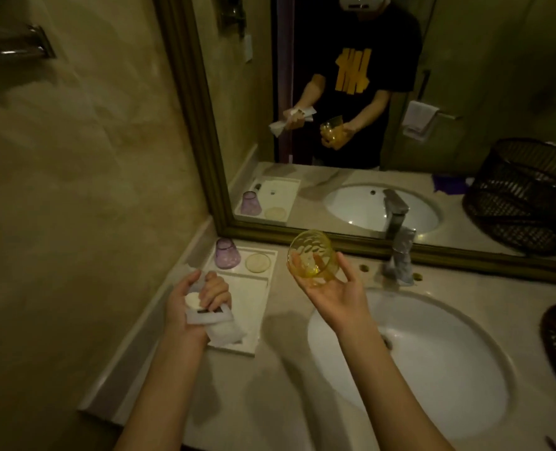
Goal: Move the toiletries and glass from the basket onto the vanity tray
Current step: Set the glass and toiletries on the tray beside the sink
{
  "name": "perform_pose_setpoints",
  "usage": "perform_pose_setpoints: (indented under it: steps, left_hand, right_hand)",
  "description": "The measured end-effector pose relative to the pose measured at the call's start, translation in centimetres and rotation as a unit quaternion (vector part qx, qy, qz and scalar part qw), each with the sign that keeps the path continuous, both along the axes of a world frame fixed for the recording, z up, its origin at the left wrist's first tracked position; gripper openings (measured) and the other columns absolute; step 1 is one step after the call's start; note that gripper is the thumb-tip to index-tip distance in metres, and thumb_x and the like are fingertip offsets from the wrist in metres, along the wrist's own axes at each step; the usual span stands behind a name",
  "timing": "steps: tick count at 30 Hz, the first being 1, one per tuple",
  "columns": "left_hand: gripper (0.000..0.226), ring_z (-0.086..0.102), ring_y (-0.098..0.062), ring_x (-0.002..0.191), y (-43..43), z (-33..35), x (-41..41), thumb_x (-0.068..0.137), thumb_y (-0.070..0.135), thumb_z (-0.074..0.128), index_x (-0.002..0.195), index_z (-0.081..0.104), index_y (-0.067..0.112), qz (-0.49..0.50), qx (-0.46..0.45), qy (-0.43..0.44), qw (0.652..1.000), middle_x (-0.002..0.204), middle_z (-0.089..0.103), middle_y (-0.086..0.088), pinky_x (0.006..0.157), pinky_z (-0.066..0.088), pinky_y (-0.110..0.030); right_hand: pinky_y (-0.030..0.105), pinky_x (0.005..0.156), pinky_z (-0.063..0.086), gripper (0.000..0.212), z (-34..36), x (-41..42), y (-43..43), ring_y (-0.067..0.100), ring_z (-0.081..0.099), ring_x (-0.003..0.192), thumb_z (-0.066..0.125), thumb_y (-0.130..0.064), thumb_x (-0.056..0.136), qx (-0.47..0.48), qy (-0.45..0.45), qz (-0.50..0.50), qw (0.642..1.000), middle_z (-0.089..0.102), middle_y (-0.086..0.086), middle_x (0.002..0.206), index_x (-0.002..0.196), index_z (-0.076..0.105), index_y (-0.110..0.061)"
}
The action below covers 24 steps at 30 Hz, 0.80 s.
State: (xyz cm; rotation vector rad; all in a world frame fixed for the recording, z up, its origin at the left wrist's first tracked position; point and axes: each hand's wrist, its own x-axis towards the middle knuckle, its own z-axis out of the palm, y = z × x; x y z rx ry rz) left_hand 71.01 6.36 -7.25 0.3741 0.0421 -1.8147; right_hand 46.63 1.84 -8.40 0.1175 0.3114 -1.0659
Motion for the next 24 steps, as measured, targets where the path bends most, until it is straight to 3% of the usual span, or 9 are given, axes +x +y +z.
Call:
perform_pose_setpoints:
  steps: [7, 9, 13, 21, 24]
  left_hand:
    - [0.025, 0.022, -0.005, 0.036, -3.7, -0.8, 3.5, 0.085, 0.025, 0.051, 0.065, 0.05, 0.009, -0.034, 0.018, 0.023, 0.999, 0.047, 0.029, 0.007, 0.037, 0.024, -0.019]
    - [0.024, 0.029, -0.007, 0.032, -4.6, -1.2, 4.1, 0.084, 0.026, 0.05, 0.067, 0.052, 0.009, -0.032, 0.015, 0.017, 0.999, 0.046, 0.033, 0.005, 0.036, 0.024, -0.019]
    - [0.025, 0.019, -0.003, 0.039, -6.1, -2.2, 4.7, 0.084, 0.026, 0.049, 0.068, 0.053, 0.007, -0.028, 0.015, 0.013, 0.999, 0.049, 0.028, 0.006, 0.036, 0.024, -0.019]
    - [0.028, 0.019, -0.004, 0.038, -9.7, -3.7, 6.1, 0.088, 0.029, 0.045, 0.072, 0.051, 0.008, -0.013, 0.027, -0.014, 0.999, 0.053, 0.021, 0.007, 0.032, 0.028, -0.023]
    - [0.03, 0.021, -0.005, 0.04, -11.3, -3.8, 6.7, 0.088, 0.029, 0.044, 0.072, 0.052, 0.006, -0.016, 0.015, -0.002, 1.0, 0.055, 0.021, 0.008, 0.035, 0.028, -0.023]
  right_hand:
    - [0.045, 0.113, 0.046, 0.077, -2.1, 5.9, -4.5, 0.038, 0.059, 0.128, 0.081, -0.037, 0.083, 0.128, 0.003, -0.026, 0.991, 0.059, 0.026, 0.139, 0.142, 0.052, 0.002]
    - [0.046, 0.113, 0.046, 0.074, -3.2, 6.9, -6.4, 0.039, 0.058, 0.129, 0.078, -0.038, 0.087, 0.151, 0.0, -0.026, 0.988, 0.059, 0.027, 0.14, 0.144, 0.05, 0.001]
    - [0.051, 0.114, 0.044, 0.061, -5.9, 8.2, -10.3, 0.043, 0.055, 0.132, 0.07, -0.034, 0.096, 0.172, 0.023, 0.003, 0.985, 0.058, 0.027, 0.14, 0.145, 0.051, -0.002]
    - [0.052, 0.117, 0.04, 0.052, -10.2, 12.3, -17.9, 0.039, 0.048, 0.14, 0.068, -0.023, 0.097, 0.235, 0.017, 0.042, 0.971, 0.056, 0.017, 0.148, 0.145, 0.054, -0.01]
    - [0.044, 0.113, 0.046, 0.049, -11.0, 13.2, -19.2, 0.031, 0.054, 0.137, 0.066, -0.028, 0.099, 0.187, 0.102, 0.047, 0.976, 0.059, 0.01, 0.147, 0.146, 0.055, -0.019]
